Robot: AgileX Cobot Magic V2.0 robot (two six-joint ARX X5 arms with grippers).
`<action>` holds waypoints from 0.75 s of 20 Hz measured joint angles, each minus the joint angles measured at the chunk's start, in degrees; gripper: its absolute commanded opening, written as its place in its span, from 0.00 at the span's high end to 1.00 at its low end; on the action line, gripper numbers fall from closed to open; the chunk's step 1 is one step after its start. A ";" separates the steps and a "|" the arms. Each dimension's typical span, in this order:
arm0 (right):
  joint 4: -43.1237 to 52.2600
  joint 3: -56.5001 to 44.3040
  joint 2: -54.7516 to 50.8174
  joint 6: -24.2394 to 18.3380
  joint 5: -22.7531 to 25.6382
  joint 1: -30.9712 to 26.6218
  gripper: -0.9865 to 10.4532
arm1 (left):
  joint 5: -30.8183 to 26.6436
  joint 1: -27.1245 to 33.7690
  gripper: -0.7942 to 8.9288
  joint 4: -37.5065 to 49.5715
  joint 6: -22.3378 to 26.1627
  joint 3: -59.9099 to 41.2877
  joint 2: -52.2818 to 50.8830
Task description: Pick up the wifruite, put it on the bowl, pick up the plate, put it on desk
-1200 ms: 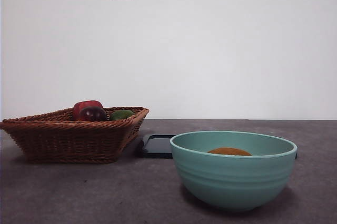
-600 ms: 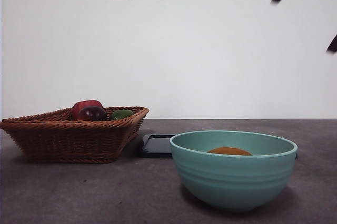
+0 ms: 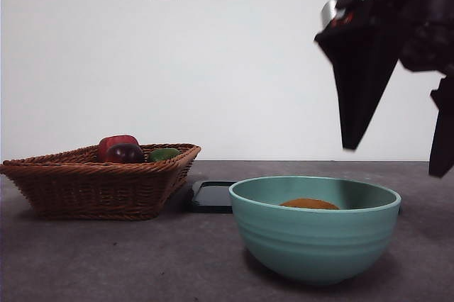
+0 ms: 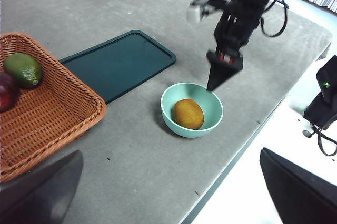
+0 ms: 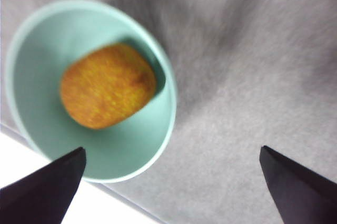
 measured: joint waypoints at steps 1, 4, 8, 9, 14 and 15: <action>-0.02 0.00 0.83 0.00 0.52 0.92 0.44 | 0.00 0.00 0.31 0.00 0.00 0.00 0.00; -0.11 0.00 2.69 1.09 4.59 3.08 0.44 | 0.00 0.00 0.31 0.02 0.00 0.00 0.00; 0.46 0.00 4.46 2.32 5.79 3.63 0.44 | 0.00 0.00 0.31 0.04 0.00 0.00 0.00; 1.11 0.00 4.85 2.80 5.90 3.65 0.44 | 0.00 0.00 0.31 0.04 0.00 0.00 0.00; 2.34 0.00 8.26 4.90 7.69 3.74 0.45 | 0.00 -0.02 0.31 0.11 0.00 0.00 0.00; 2.40 0.00 9.07 5.27 8.57 3.74 0.45 | 0.00 0.00 0.31 0.09 0.00 0.00 0.00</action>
